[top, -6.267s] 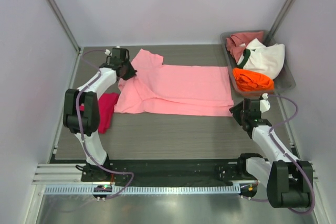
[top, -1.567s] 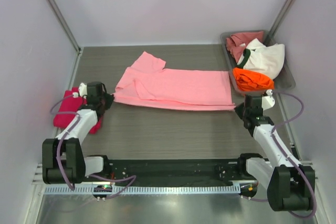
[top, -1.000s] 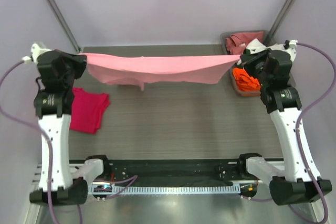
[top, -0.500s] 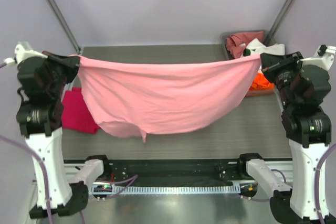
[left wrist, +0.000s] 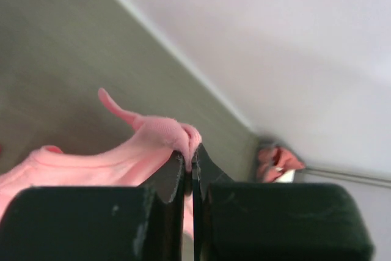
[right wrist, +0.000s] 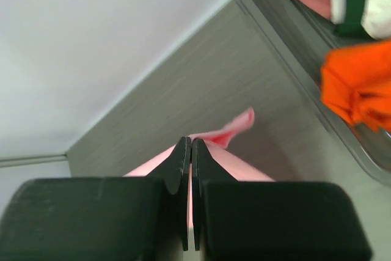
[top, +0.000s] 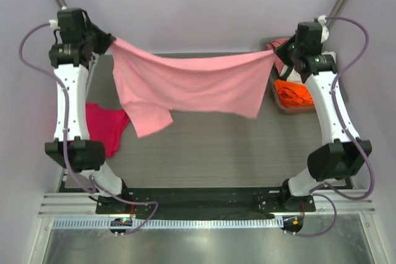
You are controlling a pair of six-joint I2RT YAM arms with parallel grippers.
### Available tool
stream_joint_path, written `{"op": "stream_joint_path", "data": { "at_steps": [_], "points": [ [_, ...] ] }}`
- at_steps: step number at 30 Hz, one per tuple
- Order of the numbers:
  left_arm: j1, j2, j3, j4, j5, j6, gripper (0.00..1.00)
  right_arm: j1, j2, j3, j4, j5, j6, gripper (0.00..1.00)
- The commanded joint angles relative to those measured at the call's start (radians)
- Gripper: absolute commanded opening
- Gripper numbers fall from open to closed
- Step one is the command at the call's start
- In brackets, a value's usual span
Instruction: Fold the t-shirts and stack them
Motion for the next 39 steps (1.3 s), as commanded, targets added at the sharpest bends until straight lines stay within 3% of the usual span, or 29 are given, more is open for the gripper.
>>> {"op": "stream_joint_path", "data": {
  "at_steps": [1,2,4,8,12,13,15,16,20,30,39],
  "points": [
    [0.011,0.126,0.301,0.046,0.058,-0.018,0.00,-0.028,0.065,0.214,0.074,-0.044,0.023,0.01],
    [0.012,0.174,0.425,0.041,0.086,-0.043,0.00,-0.031,0.090,0.273,0.071,-0.047,0.038,0.01],
    [0.032,0.278,0.518,0.071,0.132,-0.082,0.00,-0.031,0.157,0.332,0.069,-0.061,0.049,0.01],
    [0.067,0.357,0.506,0.310,0.245,-0.191,0.00,-0.040,0.281,0.470,0.054,-0.102,0.081,0.01],
    [0.077,0.384,0.326,0.496,0.351,-0.234,0.00,-0.045,0.367,0.452,0.060,-0.162,0.088,0.01],
    [0.077,0.378,0.213,0.527,0.364,-0.228,0.00,-0.044,0.377,0.431,0.064,-0.163,0.086,0.01],
    [0.075,0.355,0.084,0.599,0.379,-0.209,0.00,-0.048,0.380,0.319,0.107,-0.168,0.088,0.01],
    [0.077,0.311,-0.072,0.645,0.381,-0.200,0.00,-0.048,0.374,0.271,0.132,-0.171,0.092,0.01],
    [0.083,0.222,-0.431,0.903,0.388,-0.182,0.00,-0.091,0.322,-0.040,0.305,-0.223,0.089,0.01],
    [0.086,0.013,-0.934,0.990,0.344,-0.105,0.00,-0.122,0.164,-0.444,0.416,-0.222,0.037,0.01],
    [0.087,-0.303,-1.213,0.902,0.221,-0.042,0.00,-0.122,-0.027,-0.731,0.465,-0.206,0.005,0.01]
  ]
}}
